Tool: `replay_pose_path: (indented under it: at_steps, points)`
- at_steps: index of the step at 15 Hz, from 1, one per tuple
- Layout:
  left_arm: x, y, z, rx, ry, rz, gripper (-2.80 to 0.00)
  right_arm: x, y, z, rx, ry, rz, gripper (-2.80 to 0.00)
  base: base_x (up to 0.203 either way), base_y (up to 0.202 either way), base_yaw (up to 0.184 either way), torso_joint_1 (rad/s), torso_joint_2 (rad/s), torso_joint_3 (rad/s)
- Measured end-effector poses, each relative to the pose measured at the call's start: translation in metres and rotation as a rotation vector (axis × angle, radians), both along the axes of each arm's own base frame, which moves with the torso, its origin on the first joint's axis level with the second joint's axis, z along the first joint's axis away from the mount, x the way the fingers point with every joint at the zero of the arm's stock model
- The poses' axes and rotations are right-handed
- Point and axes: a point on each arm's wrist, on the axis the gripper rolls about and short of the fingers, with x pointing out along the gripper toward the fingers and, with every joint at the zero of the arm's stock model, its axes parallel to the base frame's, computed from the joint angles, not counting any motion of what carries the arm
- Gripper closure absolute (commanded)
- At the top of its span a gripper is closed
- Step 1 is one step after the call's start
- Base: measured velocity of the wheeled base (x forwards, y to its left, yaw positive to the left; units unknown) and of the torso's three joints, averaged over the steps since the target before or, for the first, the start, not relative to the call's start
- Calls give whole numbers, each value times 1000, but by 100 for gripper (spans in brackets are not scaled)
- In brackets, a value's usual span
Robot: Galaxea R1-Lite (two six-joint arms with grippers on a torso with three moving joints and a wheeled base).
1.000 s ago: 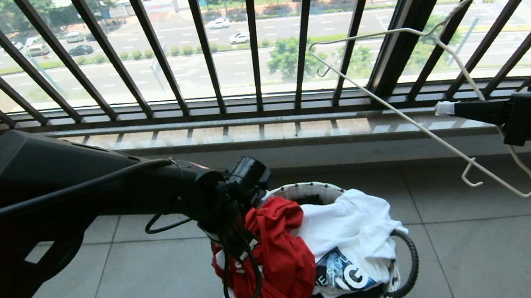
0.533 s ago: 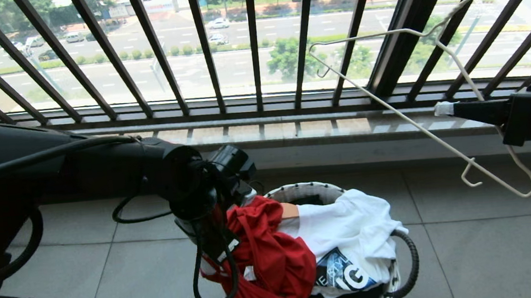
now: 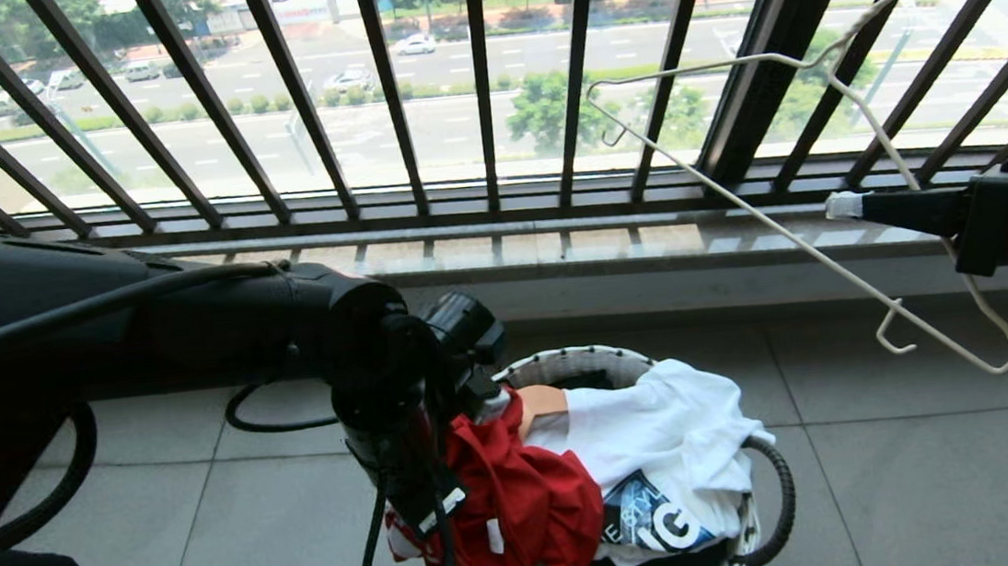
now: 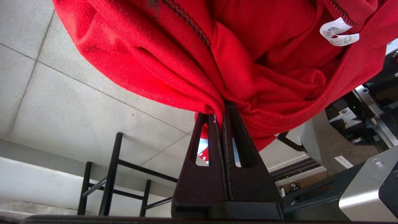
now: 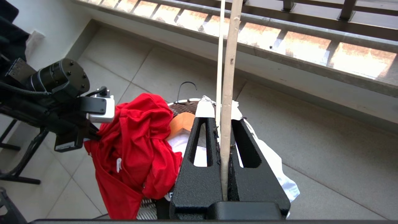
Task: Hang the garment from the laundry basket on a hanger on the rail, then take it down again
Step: Pick up clothes from the basket
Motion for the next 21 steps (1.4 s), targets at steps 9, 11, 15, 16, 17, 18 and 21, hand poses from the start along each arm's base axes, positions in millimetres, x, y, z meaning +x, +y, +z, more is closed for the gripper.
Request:
replay_pose_path:
  at_steps: [9, 11, 15, 16, 17, 18, 21]
  points:
    - [-1, -4, 8, -42, -20, 29, -280, 1, 0, 0, 0, 3, -2, 0, 0, 0, 0, 0, 0, 0]
    - [-7, -1, 19, -68, -46, 32, -280, 1, 0, -1, 0, 3, -2, 0, 0, 0, 0, 0, 0, 0]
    - [-13, 6, 43, -133, -114, 8, -280, 1, -2, 0, 1, 1, -9, 0, 0, 0, 0, 0, 0, 0]
    - [-9, 10, 45, -130, -135, -21, -280, 1, -2, 1, 1, -2, -11, 0, 0, 0, 0, 0, 0, 0]
    - [-3, 17, 47, -116, -151, -58, -280, 1, -3, 1, 1, -3, -14, 0, 0, 0, 0, 0, 0, 0]
    - [6, 24, 49, -121, -166, -102, -280, 0, -3, 2, 1, -6, -16, 0, 0, 0, 0, 0, 0, 0]
    - [24, 31, 45, -167, -184, -212, -280, 0, -4, 2, 1, -6, -19, 0, 0, 0, 0, 0, 0, 0]
